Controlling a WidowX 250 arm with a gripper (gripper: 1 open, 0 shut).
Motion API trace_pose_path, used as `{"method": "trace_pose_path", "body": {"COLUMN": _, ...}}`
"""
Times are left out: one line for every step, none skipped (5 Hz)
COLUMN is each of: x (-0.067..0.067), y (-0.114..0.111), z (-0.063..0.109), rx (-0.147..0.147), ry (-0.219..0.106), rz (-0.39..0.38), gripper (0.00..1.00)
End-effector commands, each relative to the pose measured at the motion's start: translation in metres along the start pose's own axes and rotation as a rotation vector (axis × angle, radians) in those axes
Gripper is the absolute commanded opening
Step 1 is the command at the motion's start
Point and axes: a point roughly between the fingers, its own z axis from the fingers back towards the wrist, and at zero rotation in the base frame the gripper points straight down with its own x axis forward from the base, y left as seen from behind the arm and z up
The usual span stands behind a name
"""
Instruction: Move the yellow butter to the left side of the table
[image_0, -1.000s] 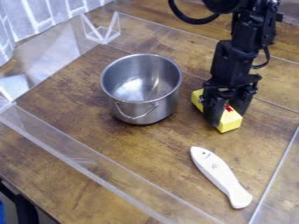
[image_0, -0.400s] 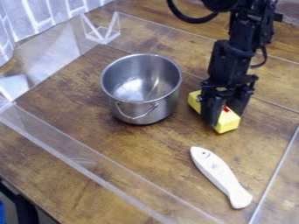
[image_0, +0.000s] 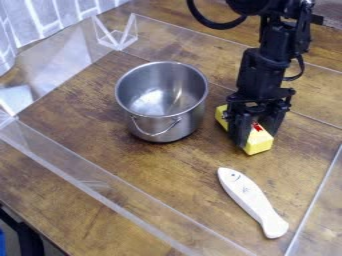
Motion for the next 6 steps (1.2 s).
{"method": "trace_pose_path", "body": {"x": -0.003, "y": 0.0, "z": 0.046, "rx": -0.098, "ry": -0.023, "rz": -0.018, "gripper": 0.0}}
{"method": "trace_pose_path", "body": {"x": -0.001, "y": 0.0, "z": 0.054, "rx": -0.098, "ry": -0.017, "rz": -0.046, "gripper": 0.0}}
{"method": "trace_pose_path", "body": {"x": 0.001, "y": 0.001, "z": 0.062, "rx": -0.099, "ry": -0.011, "rz": -0.07, "gripper": 0.0}}
{"method": "trace_pose_path", "body": {"x": -0.001, "y": -0.003, "z": 0.051, "rx": -0.096, "ry": -0.013, "rz": -0.088, "gripper": 0.0}}
{"method": "trace_pose_path", "body": {"x": -0.004, "y": -0.006, "z": 0.04, "rx": -0.092, "ry": -0.014, "rz": -0.107, "gripper": 0.0}}
{"method": "trace_pose_path", "body": {"x": -0.008, "y": -0.007, "z": 0.033, "rx": -0.09, "ry": -0.01, "rz": -0.093, "gripper": 0.0}}
